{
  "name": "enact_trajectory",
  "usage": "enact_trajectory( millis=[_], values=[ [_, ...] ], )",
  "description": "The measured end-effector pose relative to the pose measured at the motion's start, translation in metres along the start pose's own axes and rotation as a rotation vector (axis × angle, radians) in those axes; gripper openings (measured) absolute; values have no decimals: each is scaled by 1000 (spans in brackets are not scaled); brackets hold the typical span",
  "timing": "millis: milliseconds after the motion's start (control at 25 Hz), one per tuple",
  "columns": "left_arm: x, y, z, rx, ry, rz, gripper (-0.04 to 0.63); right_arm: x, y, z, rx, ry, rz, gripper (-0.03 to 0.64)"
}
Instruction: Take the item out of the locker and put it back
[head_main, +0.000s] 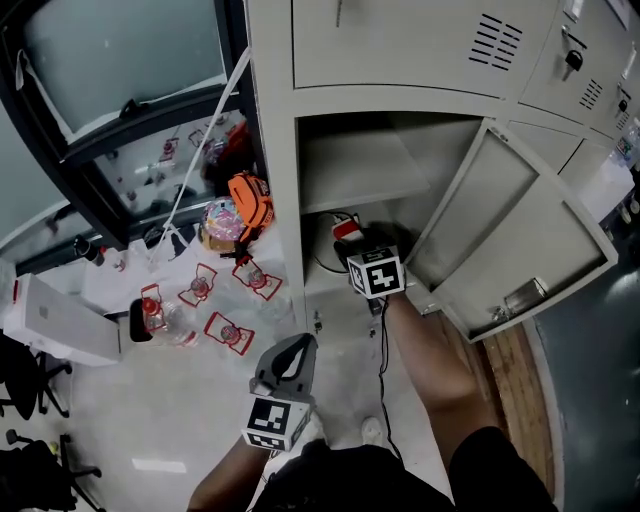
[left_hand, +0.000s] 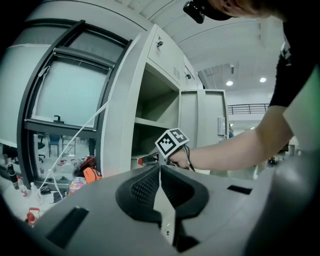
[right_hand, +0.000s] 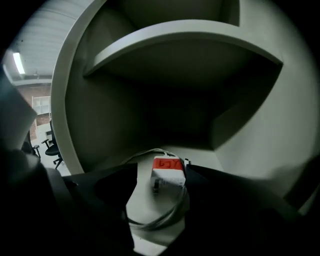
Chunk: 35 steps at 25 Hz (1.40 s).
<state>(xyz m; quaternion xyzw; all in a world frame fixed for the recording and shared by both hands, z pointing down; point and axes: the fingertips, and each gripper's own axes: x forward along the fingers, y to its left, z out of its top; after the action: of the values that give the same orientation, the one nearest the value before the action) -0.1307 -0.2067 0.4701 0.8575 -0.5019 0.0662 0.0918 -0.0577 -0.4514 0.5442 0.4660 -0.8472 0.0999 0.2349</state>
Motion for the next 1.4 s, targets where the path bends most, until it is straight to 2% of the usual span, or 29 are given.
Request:
enact_trajectory(
  millis=[680,1080,1400],
  values=[
    [9,18,-4,-8,15,-36,12,32,-14,-18,-14,221,-59,302],
    [10,17,-6,-28,11,-27,12,33,-11,-18,-43,213,-59,285],
    [4,12,0,0,11,-23,12,34,-9,-19,-93,161,-83,270]
  ],
)
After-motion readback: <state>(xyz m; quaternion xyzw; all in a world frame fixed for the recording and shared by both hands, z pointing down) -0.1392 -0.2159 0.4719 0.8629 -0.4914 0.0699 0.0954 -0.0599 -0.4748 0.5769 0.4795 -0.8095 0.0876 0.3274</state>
